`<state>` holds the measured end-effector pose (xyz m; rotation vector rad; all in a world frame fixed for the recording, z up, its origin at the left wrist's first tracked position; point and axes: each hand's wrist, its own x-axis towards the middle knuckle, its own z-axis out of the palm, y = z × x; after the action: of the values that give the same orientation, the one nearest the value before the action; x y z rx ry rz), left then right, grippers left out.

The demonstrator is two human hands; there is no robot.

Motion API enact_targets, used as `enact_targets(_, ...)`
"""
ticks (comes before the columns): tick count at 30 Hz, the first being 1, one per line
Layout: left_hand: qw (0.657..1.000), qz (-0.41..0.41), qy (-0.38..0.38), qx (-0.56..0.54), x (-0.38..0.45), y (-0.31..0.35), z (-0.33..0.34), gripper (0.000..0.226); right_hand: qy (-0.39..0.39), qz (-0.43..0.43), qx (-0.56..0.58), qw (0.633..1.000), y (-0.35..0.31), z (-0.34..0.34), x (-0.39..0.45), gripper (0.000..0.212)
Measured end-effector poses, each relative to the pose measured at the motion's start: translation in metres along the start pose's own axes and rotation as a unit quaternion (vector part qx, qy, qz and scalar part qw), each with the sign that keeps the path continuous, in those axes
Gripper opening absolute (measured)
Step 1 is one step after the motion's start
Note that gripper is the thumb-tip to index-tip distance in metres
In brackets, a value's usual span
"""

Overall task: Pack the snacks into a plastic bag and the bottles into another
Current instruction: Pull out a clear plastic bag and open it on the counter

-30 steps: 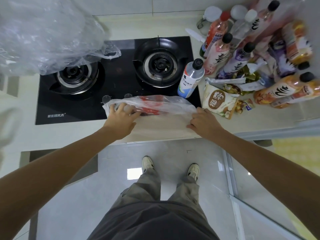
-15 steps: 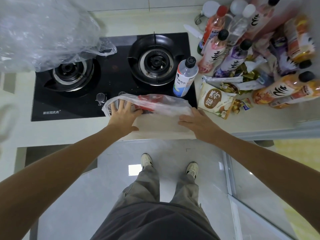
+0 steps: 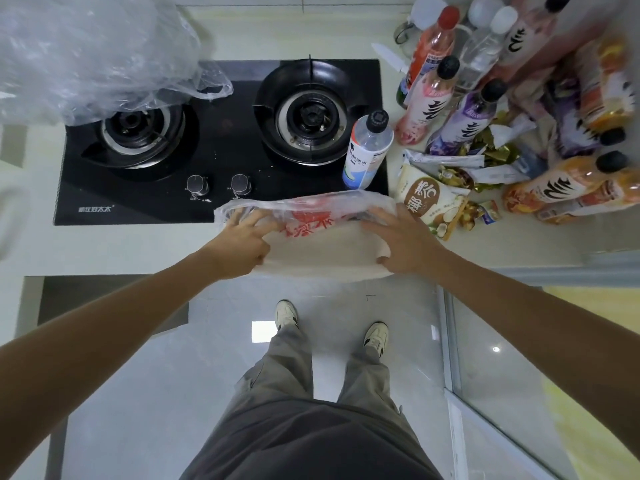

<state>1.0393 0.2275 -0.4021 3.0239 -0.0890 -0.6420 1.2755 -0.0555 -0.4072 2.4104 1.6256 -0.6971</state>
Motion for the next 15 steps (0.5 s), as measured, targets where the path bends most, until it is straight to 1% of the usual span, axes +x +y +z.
enact_targets(4,0.999,0.041,0.032,0.015,-0.009,-0.004,0.002,0.009,0.025,-0.078,0.008,0.997,0.016,0.001,0.005,0.066)
enact_targets(7,0.997,0.050,0.057,-0.010,-0.015,-0.003,-0.001,0.010,0.059,-0.105,0.002,0.993,0.020,0.005,0.005,0.051)
enact_targets(10,0.996,0.048,0.063,-0.047,-0.019,-0.001,0.001,0.005,0.061,-0.096,0.009,0.993,0.019,0.001,0.005,0.030)
enact_targets(12,0.995,0.038,0.065,-0.066,-0.021,0.000,0.003,0.008,0.059,-0.080,0.013,0.995,0.015,-0.006,0.005,0.016)
enact_targets(13,0.995,0.033,0.069,-0.067,-0.022,0.000,0.004,0.012,0.063,-0.072,0.013,0.995,0.013,-0.010,0.004,0.013)
enact_targets(15,0.996,0.007,0.067,-0.065,-0.022,0.004,0.003,0.021,0.072,-0.054,0.008,0.996,0.007,-0.014,0.003,0.016)
